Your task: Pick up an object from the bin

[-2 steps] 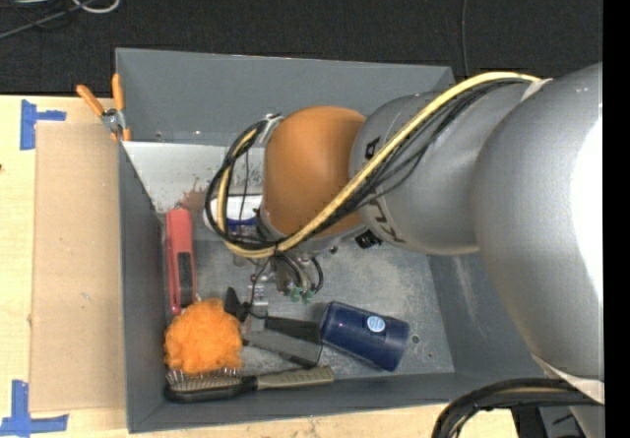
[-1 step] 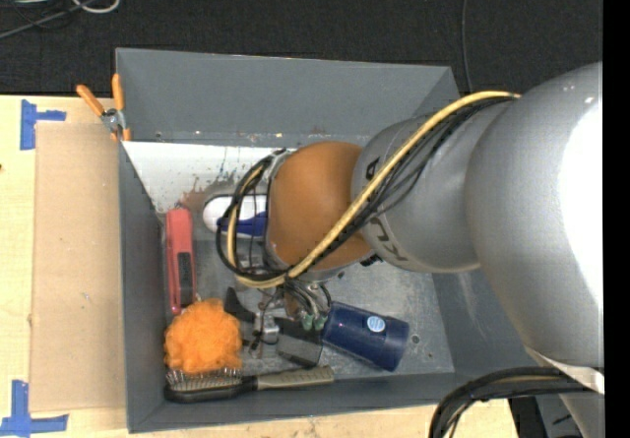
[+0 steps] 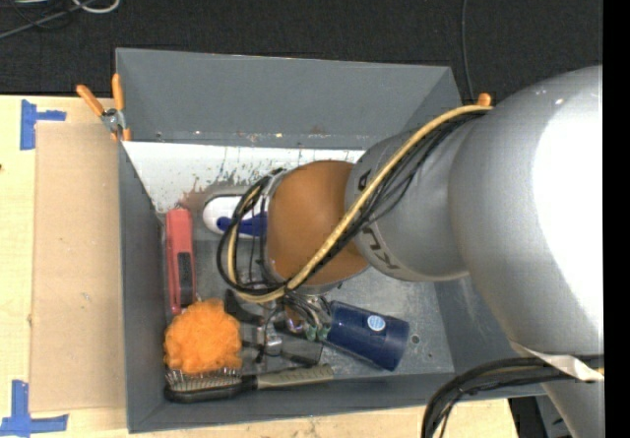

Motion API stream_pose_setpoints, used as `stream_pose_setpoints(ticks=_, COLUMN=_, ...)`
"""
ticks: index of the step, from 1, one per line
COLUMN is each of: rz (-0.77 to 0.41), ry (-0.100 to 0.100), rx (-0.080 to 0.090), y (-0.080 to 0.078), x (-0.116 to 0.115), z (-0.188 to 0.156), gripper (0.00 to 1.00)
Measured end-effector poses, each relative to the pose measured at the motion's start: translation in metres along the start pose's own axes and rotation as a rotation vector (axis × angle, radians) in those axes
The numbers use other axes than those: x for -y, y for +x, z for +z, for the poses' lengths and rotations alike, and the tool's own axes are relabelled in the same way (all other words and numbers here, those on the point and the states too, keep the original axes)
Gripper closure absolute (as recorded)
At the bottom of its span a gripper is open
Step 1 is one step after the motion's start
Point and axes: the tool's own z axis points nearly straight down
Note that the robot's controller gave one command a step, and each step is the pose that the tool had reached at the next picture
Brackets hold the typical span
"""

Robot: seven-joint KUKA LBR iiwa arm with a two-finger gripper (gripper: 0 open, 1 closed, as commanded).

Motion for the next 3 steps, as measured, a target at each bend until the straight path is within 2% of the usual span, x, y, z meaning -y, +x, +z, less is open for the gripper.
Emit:
stream_pose_setpoints(ticks=1, rz=0.046, ry=-0.001, rx=0.001, y=0.0, x=-0.001, z=-0.001, gripper=0.0)
stream_pose_setpoints(ticks=2, rz=0.363, ry=0.0, rx=0.001, y=0.0, x=-0.01, z=0.001, gripper=0.0)
stream_pose_setpoints(ticks=3, rz=0.158, ry=0.0, rx=0.006, y=0.013, x=-0.011, z=0.002, gripper=0.0)
